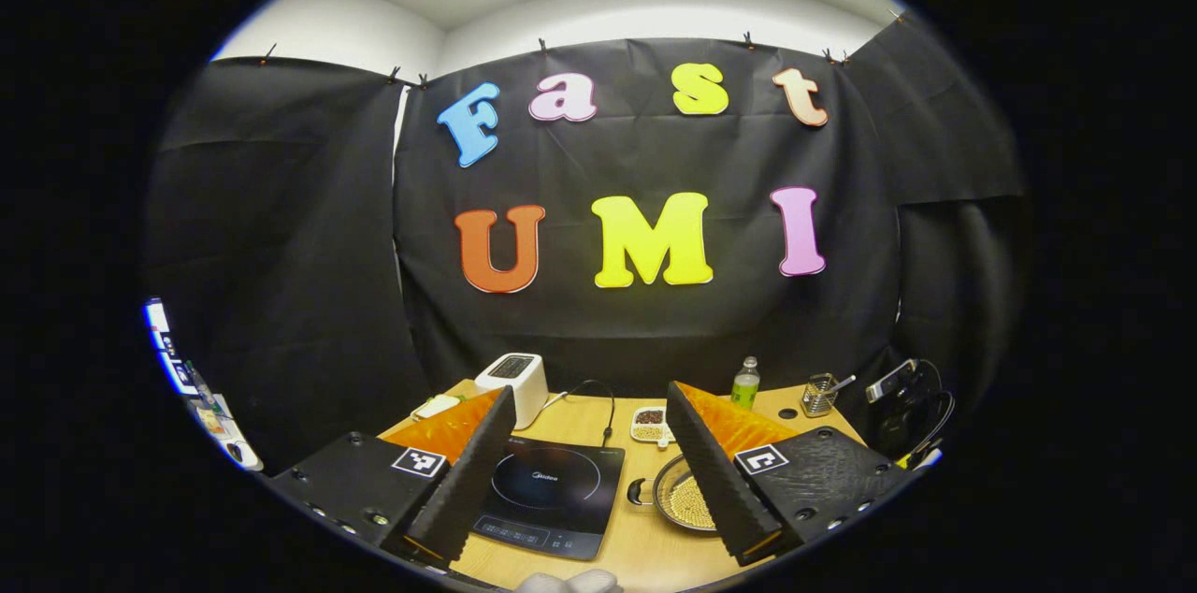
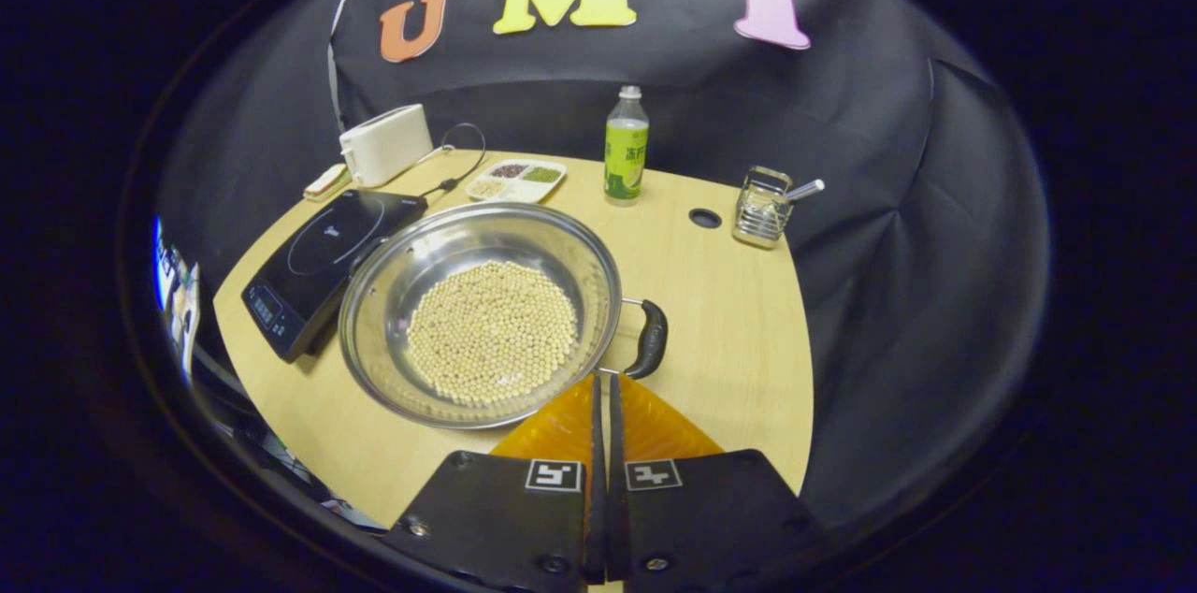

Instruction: First push the handle of the pot to place it horizontally, then grasp the pot with both hands and set it on the induction cooktop.

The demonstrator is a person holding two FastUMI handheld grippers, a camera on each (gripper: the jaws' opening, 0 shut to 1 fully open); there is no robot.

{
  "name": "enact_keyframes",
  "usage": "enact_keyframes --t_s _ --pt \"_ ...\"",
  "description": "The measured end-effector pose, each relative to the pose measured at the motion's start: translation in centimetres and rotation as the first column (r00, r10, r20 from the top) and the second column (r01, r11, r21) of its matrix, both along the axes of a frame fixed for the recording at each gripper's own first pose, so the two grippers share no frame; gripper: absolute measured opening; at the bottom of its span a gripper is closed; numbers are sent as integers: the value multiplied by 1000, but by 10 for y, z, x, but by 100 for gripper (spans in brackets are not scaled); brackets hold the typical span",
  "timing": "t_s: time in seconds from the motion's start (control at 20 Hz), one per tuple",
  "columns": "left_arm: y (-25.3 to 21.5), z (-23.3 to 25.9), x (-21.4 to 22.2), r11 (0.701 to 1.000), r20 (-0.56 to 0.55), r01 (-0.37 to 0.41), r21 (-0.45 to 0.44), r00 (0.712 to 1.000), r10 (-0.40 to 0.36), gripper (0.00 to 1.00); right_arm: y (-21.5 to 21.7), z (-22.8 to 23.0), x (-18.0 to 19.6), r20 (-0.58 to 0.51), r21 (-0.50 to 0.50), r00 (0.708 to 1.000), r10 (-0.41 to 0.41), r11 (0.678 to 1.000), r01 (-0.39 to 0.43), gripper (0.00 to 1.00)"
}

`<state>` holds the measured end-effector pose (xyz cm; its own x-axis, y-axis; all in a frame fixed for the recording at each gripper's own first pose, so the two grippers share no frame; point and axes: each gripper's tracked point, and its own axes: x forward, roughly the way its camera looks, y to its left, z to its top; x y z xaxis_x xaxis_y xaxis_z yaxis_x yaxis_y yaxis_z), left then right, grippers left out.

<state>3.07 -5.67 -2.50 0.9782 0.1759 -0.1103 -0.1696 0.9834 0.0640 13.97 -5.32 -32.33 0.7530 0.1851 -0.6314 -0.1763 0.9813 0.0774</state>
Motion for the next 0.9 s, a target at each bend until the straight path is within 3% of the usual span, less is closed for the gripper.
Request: enact_keyframes --t_s 0.2,0.4,0.45,0.6,0.65,0.75,0.85,0.9 --pt "3 -11 7 996 -7 78 -40 997 -79 96 -8 24 -28 33 27 996 -85 996 84 14" --pt "7 -25 7 985 -18 161 -64 987 -162 96 -11 39 -60 56 49 981 -185 982 183 41" --pt "10 -29 6 981 -21 178 -72 984 -179 96 -10 41 -69 60 52 977 -207 978 204 53" --pt "19 -48 5 974 -46 212 -84 975 -216 96 -5 46 -93 69 51 964 -258 966 255 66" --pt "21 -56 6 971 -54 221 -88 973 -226 96 -3 48 -99 74 57 960 -269 963 265 77" --pt "21 -74 7 968 -77 233 -96 968 -240 95 2 43 -108 69 56 958 -280 959 276 87" --pt "20 -100 9 964 -122 241 -109 959 -254 95 4 38 -113 57 50 958 -281 959 279 83" --pt "14 -114 9 961 -142 250 -116 954 -265 94 5 35 -114 49 48 959 -281 959 278 87"
